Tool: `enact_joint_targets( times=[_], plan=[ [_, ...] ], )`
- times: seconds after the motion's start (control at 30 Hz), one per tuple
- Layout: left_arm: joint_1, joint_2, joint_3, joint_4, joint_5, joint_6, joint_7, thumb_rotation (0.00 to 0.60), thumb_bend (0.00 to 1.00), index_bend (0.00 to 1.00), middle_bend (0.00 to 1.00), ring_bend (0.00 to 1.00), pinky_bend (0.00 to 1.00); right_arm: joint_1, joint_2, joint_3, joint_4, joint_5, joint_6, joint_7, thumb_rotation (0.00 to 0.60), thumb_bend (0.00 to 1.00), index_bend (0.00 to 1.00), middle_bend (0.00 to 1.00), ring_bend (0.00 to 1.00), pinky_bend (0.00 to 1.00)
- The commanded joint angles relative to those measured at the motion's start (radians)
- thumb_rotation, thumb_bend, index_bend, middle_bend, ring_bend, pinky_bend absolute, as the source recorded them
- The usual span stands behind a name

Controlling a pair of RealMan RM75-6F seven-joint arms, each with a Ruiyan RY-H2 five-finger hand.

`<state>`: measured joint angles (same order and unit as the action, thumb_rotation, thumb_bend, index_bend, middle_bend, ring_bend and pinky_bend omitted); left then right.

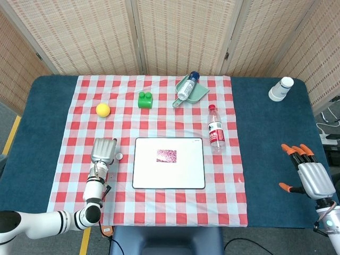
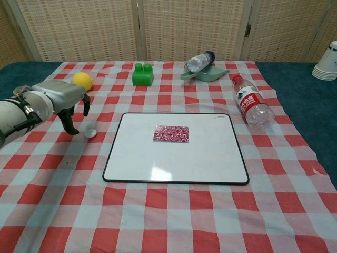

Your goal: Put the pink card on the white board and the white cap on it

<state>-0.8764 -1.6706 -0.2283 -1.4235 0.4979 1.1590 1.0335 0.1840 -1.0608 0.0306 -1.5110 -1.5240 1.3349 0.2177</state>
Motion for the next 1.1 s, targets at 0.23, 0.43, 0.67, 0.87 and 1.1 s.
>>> enact_joint_targets(
  times=[0.23, 0.43, 0.67, 0.87, 1.1],
  plan=[
    [-0.009, -0.019, 0.0, -0.003, -0.018, -0.006, -0.017, 0.6, 0.24, 0.41, 1.0, 1.0, 1.0, 0.001, 0.0, -0.002, 0.0, -0.004, -0.002, 0.001, 0.6, 0.03, 0.04, 0.15, 0.07, 0.07],
    [-0.012, -0.032, 0.013, 0.007, -0.015, -0.012, -0.024, 0.6, 0.24, 0.43, 1.0, 1.0, 1.0, -0.001, 0.001, -0.001, 0.0, -0.002, 0.001, 0.002, 0.6, 0.03, 0.04, 0.15, 0.07, 0.07],
    [-0.013, -0.049, 0.013, 0.039, 0.02, -0.015, -0.062, 0.6, 0.24, 0.43, 1.0, 1.0, 1.0, 0.003, 0.0, -0.001, 0.0, 0.003, -0.009, -0.004, 0.6, 0.03, 0.04, 0.15, 0.07, 0.07],
    [-0.012, -0.054, 0.017, 0.054, 0.023, -0.021, -0.069, 0.6, 0.24, 0.43, 1.0, 1.0, 1.0, 0.003, -0.001, 0.001, -0.001, 0.007, -0.01, -0.006, 0.6, 0.03, 0.04, 0.15, 0.07, 0.07],
    [-0.007, -0.057, 0.022, 0.066, 0.022, -0.028, -0.078, 0.6, 0.24, 0.43, 1.0, 1.0, 1.0, 0.004, -0.002, 0.001, 0.0, 0.007, -0.012, -0.008, 0.6, 0.03, 0.04, 0.15, 0.07, 0.07]
  ],
)
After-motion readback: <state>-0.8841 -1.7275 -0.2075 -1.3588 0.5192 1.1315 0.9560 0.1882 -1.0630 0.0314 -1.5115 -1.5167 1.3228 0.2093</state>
